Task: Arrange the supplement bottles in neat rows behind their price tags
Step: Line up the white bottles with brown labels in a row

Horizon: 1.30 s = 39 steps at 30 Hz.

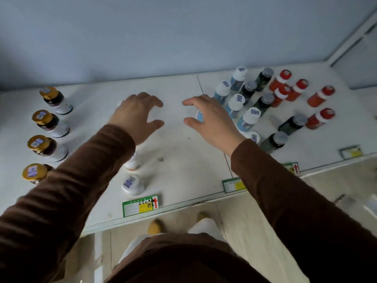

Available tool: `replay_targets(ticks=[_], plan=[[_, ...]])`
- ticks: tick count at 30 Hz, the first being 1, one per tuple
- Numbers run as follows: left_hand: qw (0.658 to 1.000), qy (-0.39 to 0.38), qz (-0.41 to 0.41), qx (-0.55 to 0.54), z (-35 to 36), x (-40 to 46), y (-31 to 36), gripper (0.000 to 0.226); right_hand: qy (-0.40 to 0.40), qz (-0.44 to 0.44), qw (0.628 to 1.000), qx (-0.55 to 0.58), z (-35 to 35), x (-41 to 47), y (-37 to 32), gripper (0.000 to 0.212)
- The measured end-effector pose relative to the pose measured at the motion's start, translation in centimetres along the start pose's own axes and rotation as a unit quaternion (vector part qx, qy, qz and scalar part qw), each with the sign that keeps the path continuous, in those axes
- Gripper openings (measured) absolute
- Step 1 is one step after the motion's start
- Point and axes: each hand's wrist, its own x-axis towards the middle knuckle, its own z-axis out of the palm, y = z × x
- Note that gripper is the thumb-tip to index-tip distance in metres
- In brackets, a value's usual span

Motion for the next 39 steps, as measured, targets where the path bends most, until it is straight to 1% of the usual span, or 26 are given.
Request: replay_targets(ticks=[4,7,12,15,18,22,23,26,28,29,31,32,33,35,37,38,39], plan=[[0.999,-0.013,0.012,-0.032,3.0,0.0,5.3,0.043,0.02,0.013,1.0,-0.002,-2.4,-3.4,4.0,0.037],[0.999,-0.013,0.013,-0.048,5.6,-0.1,9.8,0.043,0.02,0.011,1.0,0.004,-4.4,-5.8,7.6,0.037],[0.997,0.0,-0.028,-0.072,10.0,-0.6,16.6,0.041,0.004,0.004,0.999,0.04,-7.1,-8.6,13.9,0.032],[0.993,-0.011,-0.069,-0.095,13.1,-0.8,19.4,0.045,-0.009,-0.005,0.999,0.043,-7.8,-9.7,17.1,0.033],[0.984,-0.022,-0.118,-0.134,16.5,-0.2,21.1,0.054,-0.021,-0.023,0.999,0.024,-7.5,-10.2,19.2,0.035],[0.966,-0.009,-0.187,-0.18,20.3,1.6,22.1,0.062,-0.044,-0.089,0.993,-0.057,-6.0,-9.1,19.8,0.044],[0.963,-0.009,-0.195,-0.184,21.0,2.1,22.1,0.06,-0.055,-0.102,0.99,-0.078,-5.6,-8.6,19.8,0.047],[0.962,-0.002,-0.202,-0.183,22.5,3.4,22.4,0.044,-0.094,-0.122,0.981,-0.116,-4.8,-7.4,19.7,0.052],[0.956,0.005,-0.209,-0.205,22.8,3.7,22.3,0.04,-0.109,-0.121,0.979,-0.12,-4.9,-6.7,19.8,0.046],[0.948,0.006,-0.214,-0.234,22.8,3.6,22.1,0.038,-0.115,-0.114,0.981,-0.11,-5.1,-6.4,19.8,0.042],[0.917,-0.007,-0.213,-0.337,22.1,3.2,21.6,0.035,-0.116,-0.086,0.988,-0.05,-6.1,-5.7,19.9,0.034],[0.888,-0.024,-0.207,-0.409,21.5,2.8,21.3,0.036,-0.11,-0.066,0.992,-0.004,-6.8,-5.4,20.0,0.033],[0.85,-0.041,-0.199,-0.486,20.7,2.4,21.0,0.038,-0.103,-0.046,0.993,0.044,-7.6,-5.2,20.0,0.033],[0.752,-0.081,-0.189,-0.626,19.0,1.5,20.7,0.045,-0.101,-0.012,0.987,0.121,-9.1,-4.9,19.7,0.035],[0.658,-0.11,-0.185,-0.722,17.6,0.8,20.7,0.047,-0.112,0.017,0.976,0.187,-10.0,-4.6,19.2,0.037],[0.624,-0.113,-0.182,-0.751,17.1,0.5,20.8,0.047,-0.118,0.031,0.967,0.222,-10.3,-4.5,18.9,0.037],[0.599,-0.113,-0.179,-0.772,16.7,0.4,20.9,0.047,-0.123,0.042,0.958,0.255,-10.4,-4.3,18.7,0.036]])
